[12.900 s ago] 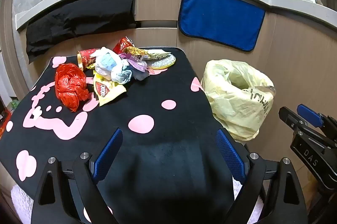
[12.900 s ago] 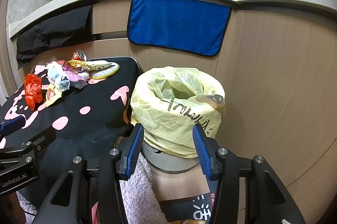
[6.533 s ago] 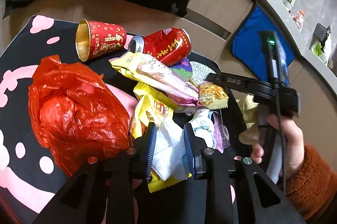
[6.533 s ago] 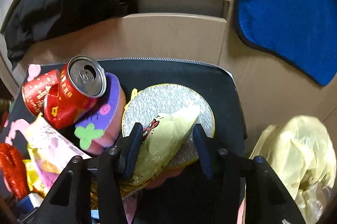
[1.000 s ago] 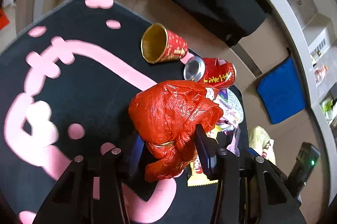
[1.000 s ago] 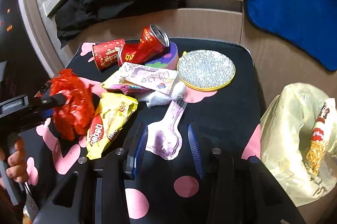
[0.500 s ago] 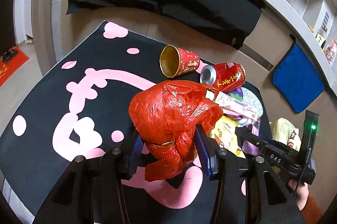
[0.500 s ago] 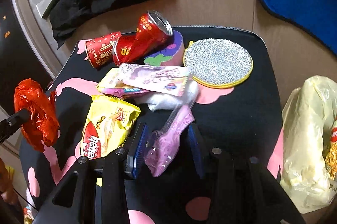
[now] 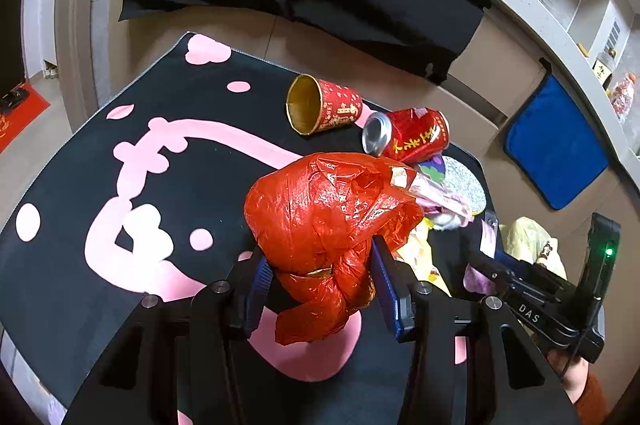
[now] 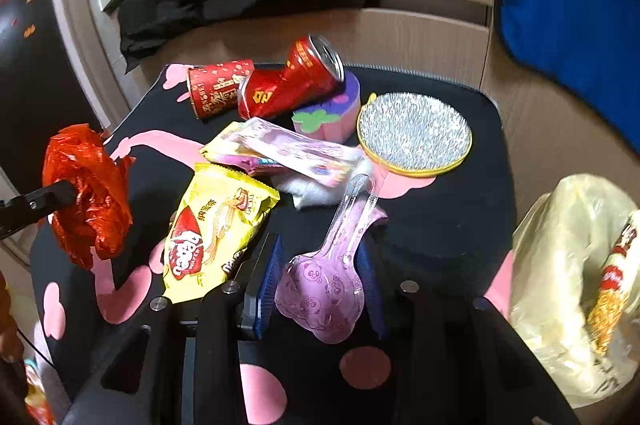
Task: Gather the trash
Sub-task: 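Grasp the pink plastic spoon with the right tool and lift it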
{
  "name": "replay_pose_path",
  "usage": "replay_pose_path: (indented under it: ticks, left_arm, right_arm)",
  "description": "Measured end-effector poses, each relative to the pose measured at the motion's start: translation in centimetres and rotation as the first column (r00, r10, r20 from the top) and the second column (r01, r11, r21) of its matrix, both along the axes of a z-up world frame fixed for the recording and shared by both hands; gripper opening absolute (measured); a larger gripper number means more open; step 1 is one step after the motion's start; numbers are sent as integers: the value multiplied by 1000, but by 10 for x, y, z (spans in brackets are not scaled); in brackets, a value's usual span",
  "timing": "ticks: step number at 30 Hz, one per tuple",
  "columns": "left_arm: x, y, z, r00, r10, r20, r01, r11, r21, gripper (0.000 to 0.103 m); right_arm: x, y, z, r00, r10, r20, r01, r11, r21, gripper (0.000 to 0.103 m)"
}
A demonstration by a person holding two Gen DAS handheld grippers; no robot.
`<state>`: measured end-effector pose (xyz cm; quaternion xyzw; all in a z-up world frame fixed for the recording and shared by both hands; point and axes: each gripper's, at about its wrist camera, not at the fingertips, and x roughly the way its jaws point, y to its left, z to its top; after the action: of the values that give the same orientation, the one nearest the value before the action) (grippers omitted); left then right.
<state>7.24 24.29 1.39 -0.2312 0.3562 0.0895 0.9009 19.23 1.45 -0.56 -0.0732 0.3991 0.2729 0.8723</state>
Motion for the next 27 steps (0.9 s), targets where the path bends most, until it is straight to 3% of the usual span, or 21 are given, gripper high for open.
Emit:
replay_pose_path:
  ticks: [4,11,18,24,27]
  left_arm:
    - [-3,-6,8,1000,-5,19,5,1000,15,48]
    - [-6,-28,52,992,-22,124,10,995,95,48]
    - [1,-61,105,972,-54,229,12,984,178,48]
    - [7,-105,147,949,-113,296,17,951,309,48]
    - [15,-127,162,936,-154,315,41,940,339,48]
  right_arm:
    - [-3,-8,9,1000,6,-3,-6,1000,27,36]
    - [-13,-21,47,998,18,61,-23,997,74,36]
    - [-24,-38,110,979,34,200,-57,992,111,36]
    - [-29,-64,160,943,9,331,-53,991,125,36]
    - [-29,-81,173,930,-15,367,-37,990,134,36]
